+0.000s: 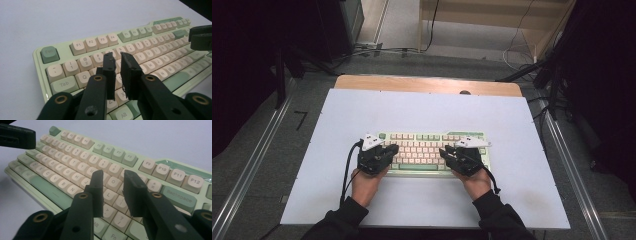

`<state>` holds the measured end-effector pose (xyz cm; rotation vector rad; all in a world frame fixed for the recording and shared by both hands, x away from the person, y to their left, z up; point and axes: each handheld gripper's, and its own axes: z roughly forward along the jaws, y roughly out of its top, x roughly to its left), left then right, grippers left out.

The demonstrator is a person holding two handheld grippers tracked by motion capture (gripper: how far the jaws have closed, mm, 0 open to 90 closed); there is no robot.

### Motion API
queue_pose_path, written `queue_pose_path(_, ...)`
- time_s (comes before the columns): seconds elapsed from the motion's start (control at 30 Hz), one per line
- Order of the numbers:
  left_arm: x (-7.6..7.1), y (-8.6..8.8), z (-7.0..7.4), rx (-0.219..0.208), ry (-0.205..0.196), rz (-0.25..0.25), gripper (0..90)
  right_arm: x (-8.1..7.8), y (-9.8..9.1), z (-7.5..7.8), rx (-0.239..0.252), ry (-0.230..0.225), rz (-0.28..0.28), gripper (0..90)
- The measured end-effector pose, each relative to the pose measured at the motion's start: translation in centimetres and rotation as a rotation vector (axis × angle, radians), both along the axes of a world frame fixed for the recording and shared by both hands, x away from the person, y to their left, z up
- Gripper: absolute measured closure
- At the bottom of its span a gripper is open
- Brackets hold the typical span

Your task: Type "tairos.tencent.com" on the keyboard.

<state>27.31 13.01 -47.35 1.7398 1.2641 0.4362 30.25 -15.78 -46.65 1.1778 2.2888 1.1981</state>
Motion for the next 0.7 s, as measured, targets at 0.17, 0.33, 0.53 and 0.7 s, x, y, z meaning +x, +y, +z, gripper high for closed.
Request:
queue_pose_path(0.17,-0.2,0.4,0.2,-0.008,-0.003,0.003,69.1,0.0,-0.8,0.2,0.012,-0.005,-0.009,48.1)
queue_pose_path(0.33,-0.4,0.7,0.1,-0.004,-0.012,0.018,58.4,0.1,-1.7,0.2,0.024,0.002,-0.024,37.6)
queue_pose_path(0.53,-0.8,0.7,0.0,0.01,-0.024,0.04,42.3,0.0,-2.4,0.2,0.024,-0.004,-0.037,31.9)
queue_pose_path(0.7,-1.0,0.8,0.1,0.013,-0.032,0.05,38.2,-0.1,-3.1,0.2,0.028,-0.005,-0.053,28.5)
